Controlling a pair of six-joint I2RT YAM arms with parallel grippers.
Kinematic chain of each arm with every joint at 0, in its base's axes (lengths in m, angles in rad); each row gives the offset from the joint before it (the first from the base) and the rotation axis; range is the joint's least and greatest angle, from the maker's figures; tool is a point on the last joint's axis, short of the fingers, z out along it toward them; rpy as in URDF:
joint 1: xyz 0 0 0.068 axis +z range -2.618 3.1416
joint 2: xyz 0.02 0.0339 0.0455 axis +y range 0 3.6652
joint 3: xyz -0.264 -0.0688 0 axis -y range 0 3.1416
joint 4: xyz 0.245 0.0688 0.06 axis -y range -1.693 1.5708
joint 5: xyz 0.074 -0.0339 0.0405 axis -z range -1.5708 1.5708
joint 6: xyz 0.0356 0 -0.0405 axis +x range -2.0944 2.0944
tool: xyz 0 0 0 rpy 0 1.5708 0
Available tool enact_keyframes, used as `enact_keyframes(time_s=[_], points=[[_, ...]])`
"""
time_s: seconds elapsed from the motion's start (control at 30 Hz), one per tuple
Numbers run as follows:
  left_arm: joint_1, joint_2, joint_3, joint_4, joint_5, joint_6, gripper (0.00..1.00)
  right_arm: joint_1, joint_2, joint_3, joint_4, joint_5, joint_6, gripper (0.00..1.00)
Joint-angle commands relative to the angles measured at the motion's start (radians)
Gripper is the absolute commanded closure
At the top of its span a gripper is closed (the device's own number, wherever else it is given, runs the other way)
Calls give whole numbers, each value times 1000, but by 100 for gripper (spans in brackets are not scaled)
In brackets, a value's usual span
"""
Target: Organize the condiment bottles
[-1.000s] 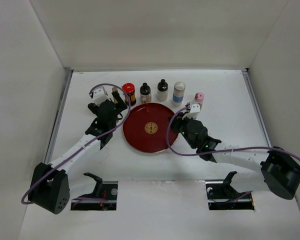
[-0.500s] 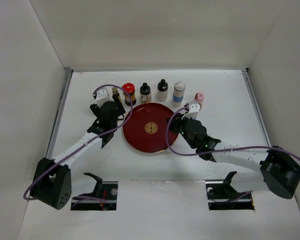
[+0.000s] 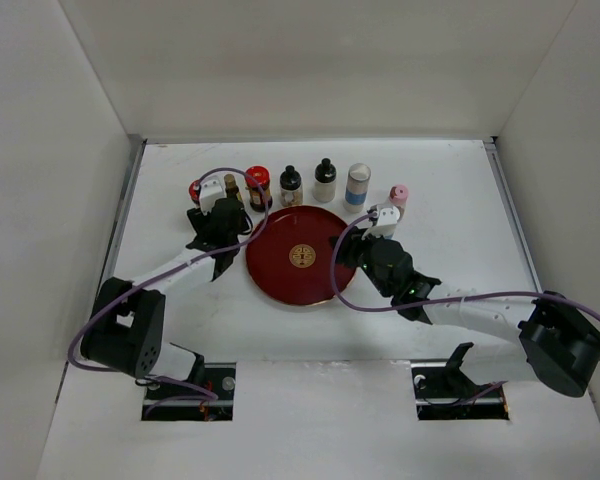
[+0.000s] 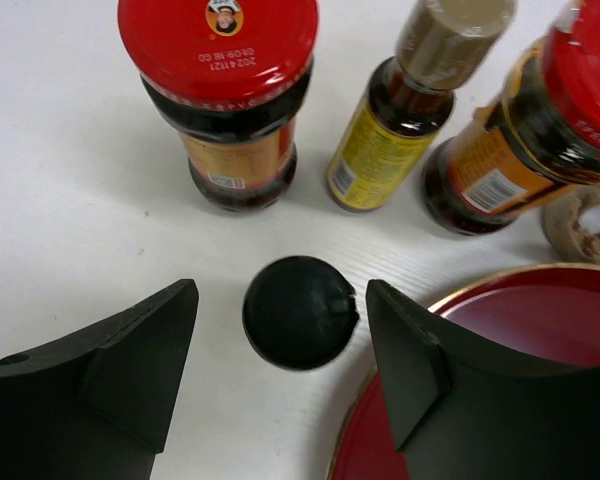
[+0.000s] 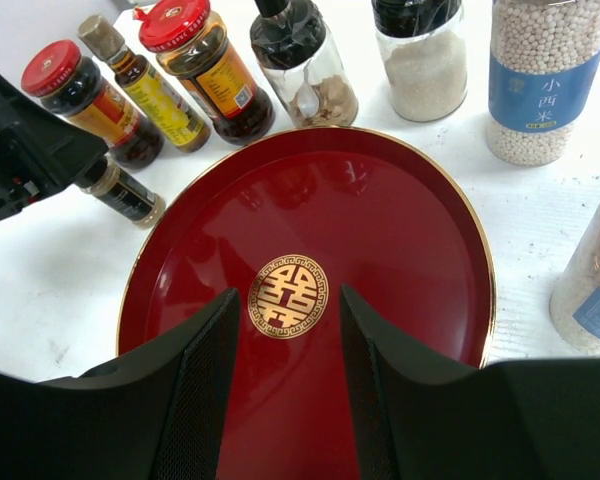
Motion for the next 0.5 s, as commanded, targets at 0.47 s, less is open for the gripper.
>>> enact_keyframes(time_s=[0.47], points=[[-64,-91,24,77,-66,48,68,-2,3,42,22,-17,-7,53]])
